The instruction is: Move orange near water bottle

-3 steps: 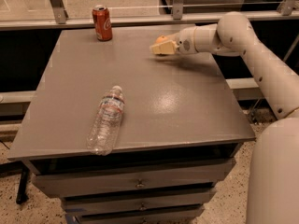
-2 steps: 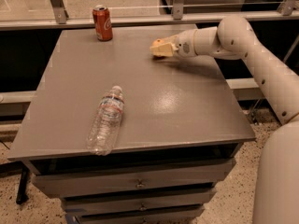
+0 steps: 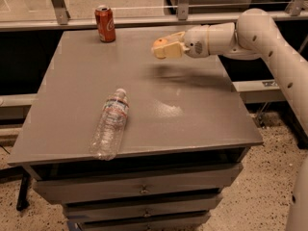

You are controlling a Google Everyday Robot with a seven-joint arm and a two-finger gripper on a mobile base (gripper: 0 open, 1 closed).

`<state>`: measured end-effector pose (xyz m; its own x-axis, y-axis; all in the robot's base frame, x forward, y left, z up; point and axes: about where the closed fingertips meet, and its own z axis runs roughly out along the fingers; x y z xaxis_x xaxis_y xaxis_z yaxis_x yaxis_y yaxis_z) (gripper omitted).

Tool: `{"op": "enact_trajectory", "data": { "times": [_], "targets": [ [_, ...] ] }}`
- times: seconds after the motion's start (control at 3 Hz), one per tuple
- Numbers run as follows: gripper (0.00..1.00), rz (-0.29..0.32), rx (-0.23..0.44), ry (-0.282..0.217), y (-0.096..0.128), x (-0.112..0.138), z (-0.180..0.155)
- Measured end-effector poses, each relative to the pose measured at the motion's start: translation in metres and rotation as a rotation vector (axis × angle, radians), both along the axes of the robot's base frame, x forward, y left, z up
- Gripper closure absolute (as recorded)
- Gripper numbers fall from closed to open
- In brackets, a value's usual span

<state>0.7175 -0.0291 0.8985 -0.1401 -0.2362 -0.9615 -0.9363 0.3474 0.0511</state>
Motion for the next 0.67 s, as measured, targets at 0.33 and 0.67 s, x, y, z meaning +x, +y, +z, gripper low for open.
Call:
{"op": "enact_trajectory", "data": {
  "times": [0.33, 0.67],
  "targets": [
    [1.0, 0.112, -0.015, -0.009, 0.002, -0.053, 0.014],
    [1.0, 0.18, -0.029, 0.007, 0.003, -0.1, 0.013]
  ]
}}
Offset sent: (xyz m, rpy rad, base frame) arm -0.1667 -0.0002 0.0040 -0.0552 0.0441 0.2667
